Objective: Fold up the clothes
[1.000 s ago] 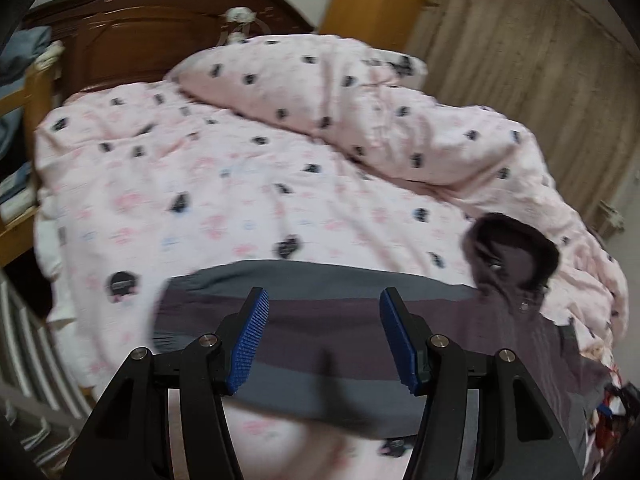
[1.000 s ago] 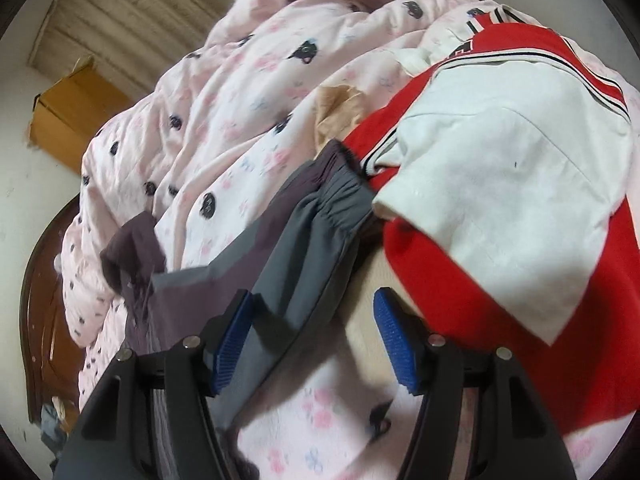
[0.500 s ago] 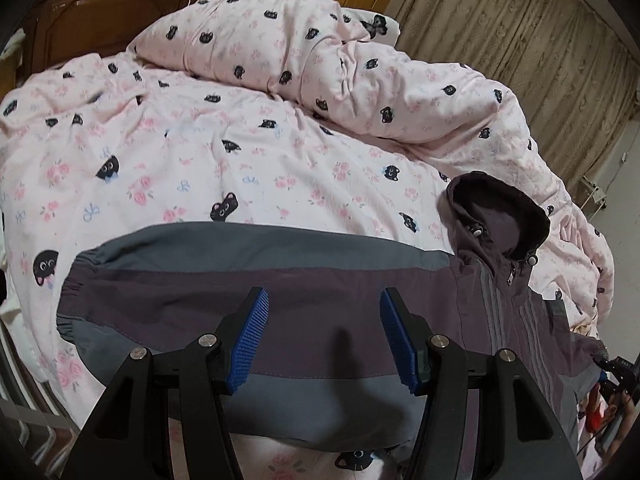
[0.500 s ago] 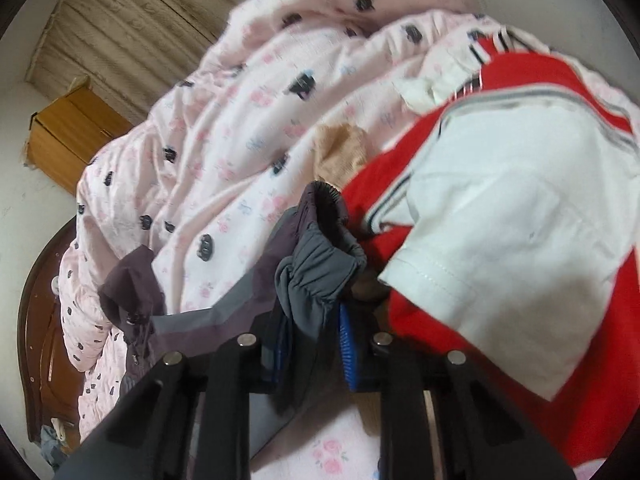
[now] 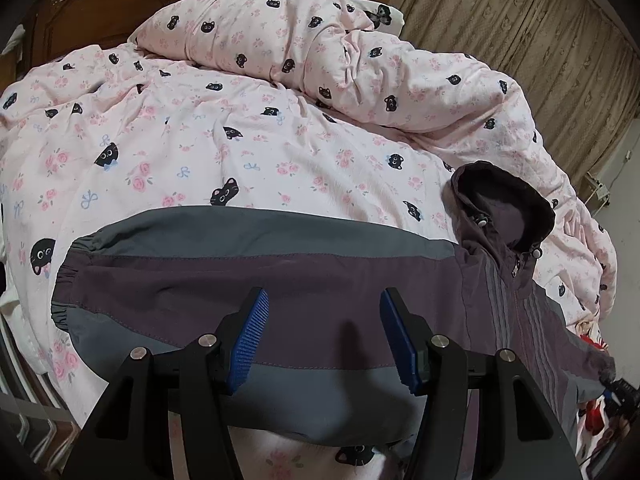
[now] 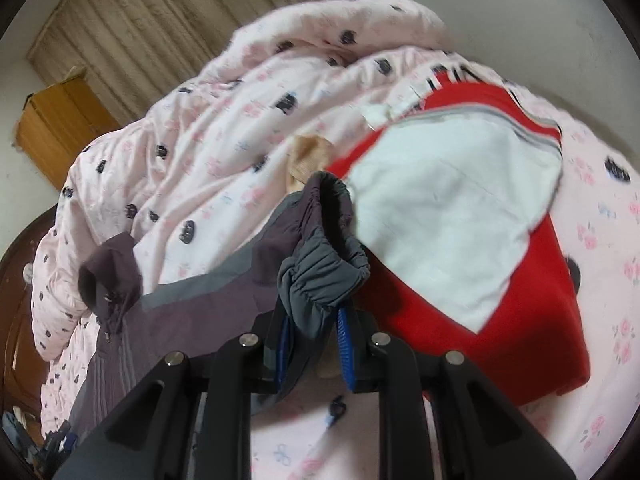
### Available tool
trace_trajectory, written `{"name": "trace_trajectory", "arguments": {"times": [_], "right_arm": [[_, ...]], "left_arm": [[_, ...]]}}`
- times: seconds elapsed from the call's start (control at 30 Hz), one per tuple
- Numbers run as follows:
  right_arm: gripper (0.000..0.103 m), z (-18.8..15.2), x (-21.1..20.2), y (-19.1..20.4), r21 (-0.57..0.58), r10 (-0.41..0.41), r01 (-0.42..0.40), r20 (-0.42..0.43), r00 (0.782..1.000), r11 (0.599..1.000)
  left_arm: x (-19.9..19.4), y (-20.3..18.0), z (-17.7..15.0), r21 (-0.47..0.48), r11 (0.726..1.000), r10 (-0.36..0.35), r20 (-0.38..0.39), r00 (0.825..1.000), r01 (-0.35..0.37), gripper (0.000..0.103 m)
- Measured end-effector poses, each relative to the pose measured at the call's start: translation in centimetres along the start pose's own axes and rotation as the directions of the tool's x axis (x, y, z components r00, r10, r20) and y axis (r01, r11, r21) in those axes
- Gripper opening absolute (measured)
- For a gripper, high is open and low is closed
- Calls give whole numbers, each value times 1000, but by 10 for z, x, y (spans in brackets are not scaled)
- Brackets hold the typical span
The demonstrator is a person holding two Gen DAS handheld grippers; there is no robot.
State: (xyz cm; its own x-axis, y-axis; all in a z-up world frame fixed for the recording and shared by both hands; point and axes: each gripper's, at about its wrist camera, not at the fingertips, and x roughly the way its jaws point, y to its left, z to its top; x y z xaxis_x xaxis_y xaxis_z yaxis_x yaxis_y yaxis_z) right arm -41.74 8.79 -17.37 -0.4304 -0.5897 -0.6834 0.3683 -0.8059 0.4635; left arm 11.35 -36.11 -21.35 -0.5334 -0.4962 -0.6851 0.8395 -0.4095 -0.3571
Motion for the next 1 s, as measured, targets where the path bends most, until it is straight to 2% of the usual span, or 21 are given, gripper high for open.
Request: {"name": "trace_trajectory", "arguments": {"times": [0.17,0.23,0.3,0.4,0.53,0.67,0.83,1.0], "right_arm": [[24,-6,5,-2,-34,-51,51,1,999,998],[31,-9,4,-1,-56,-82,83,12,997,995],[46,-11,-1,-1,-65,-114,116,29,993,991],[48,-14,-9,0,-78,-160,164,56,986,983],[50,-21,-23,5,-111,-176,186,92,980,976],[60,-38,-42,22,-184,-197,221,140,970,958],[70,-64,-62,60,-331,-138,197,192,972,923],[73,-85,-59,110,-473,-26,100,160,987,875]], "left_arm": [[1,2,0,-12,1000,3,-4,1000,-3,53],[1,2,0,-18,1000,5,-5,1000,-5,53],[2,2,0,-24,1000,6,-6,1000,-7,53],[2,2,-1,-29,1000,4,-4,1000,-4,53],[-2,-2,-2,-21,1000,-6,2,1000,6,53],[-8,-16,-4,30,999,-17,18,1000,17,53],[-16,-32,-7,94,995,-32,36,999,29,54],[-22,-50,-8,151,987,-61,49,997,53,61]]}}
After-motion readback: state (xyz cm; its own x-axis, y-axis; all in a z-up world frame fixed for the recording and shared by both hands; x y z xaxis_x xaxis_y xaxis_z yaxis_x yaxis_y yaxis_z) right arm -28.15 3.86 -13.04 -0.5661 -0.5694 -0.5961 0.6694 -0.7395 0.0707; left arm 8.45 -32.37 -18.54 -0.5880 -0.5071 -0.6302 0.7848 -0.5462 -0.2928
